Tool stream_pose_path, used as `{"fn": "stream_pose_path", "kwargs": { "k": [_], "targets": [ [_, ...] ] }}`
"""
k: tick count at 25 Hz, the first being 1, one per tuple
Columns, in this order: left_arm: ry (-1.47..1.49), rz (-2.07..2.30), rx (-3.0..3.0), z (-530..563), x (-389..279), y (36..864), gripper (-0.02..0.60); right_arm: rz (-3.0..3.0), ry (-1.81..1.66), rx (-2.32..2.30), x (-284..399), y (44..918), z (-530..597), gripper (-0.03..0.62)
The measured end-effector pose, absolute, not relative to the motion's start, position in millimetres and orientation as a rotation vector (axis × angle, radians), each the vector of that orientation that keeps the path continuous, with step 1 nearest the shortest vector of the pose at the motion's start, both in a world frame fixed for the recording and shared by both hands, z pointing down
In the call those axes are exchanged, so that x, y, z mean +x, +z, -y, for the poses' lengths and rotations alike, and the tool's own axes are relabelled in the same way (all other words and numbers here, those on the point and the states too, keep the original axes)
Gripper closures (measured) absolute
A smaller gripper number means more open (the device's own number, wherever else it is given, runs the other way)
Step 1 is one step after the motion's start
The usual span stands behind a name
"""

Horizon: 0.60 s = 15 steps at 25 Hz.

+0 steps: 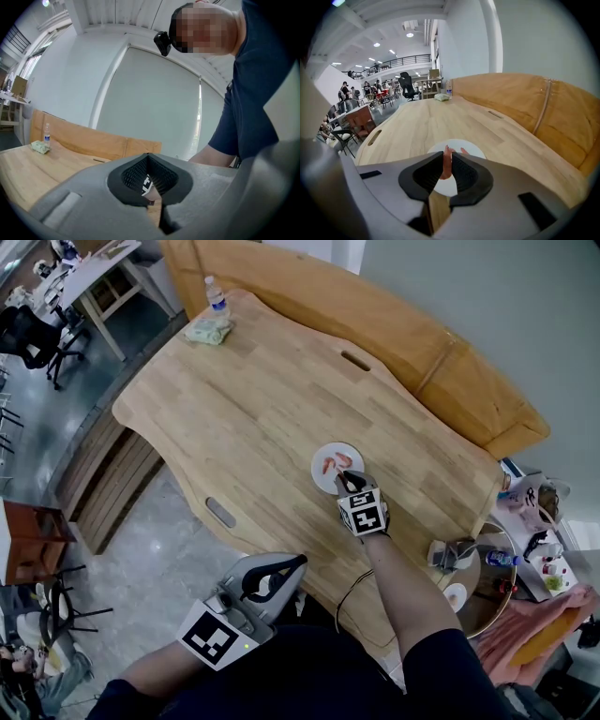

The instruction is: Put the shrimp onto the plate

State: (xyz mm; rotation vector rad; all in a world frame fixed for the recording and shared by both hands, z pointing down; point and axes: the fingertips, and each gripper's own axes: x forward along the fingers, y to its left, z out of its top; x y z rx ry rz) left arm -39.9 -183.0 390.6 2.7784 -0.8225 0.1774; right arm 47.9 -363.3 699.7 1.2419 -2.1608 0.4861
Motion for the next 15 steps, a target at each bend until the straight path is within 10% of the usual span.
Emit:
{"fn": "stream_pose_path", "kwargs": {
  "k": [15],
  "targets": [
    [0.239,0.865,2.754,186,-52,397,0.578,2.028,0.499,1.143,50,751,376,0.53]
  ]
}}
